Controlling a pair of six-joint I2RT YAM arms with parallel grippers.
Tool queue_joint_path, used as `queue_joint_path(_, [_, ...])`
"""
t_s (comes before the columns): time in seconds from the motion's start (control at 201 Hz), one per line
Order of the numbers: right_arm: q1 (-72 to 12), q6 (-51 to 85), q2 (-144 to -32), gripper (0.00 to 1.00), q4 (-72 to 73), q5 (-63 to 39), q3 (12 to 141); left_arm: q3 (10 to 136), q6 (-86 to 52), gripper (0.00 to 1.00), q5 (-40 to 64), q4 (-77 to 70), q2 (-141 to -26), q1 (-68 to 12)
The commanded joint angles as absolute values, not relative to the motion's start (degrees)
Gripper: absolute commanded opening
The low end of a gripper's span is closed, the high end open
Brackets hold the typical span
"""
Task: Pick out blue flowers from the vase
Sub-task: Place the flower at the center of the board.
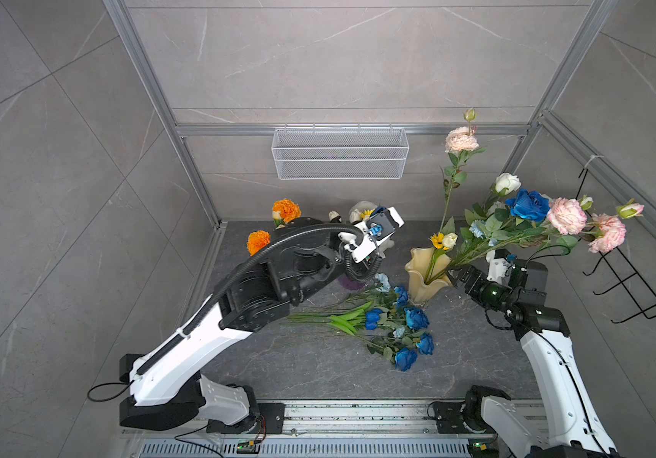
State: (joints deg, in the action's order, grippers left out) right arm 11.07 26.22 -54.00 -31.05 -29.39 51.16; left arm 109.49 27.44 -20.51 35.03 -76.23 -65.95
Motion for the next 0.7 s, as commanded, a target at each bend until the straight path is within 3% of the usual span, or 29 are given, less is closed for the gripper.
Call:
queue_joint_path(0.0, [11.2,24.2,-53.7,1.00,-33.6,-29.3,53.0,103.8,26.2,0.19,-26.5,44.5,-75.2,-65.8])
queue_joint_path(0.224, [10.2,26.0,-52.2,1.00,-33.6,-29.1,52.4,89.9,26.8,0.19,-36.9,48.7,-75.0,-65.8])
queue_joint_path(0.378, [8.5,30.4,-50.7,0.99,-31.2,-29.9,50.5,81.5,26.7,0.19,-35.5,45.5,-75.9,-65.7])
queue_joint_path(0.697, [1.6,33.1,-50.0,1.00,-31.2,-20.7,50.2,72.0,28.4,0.19,-33.0,37.0,-85.4,-65.8])
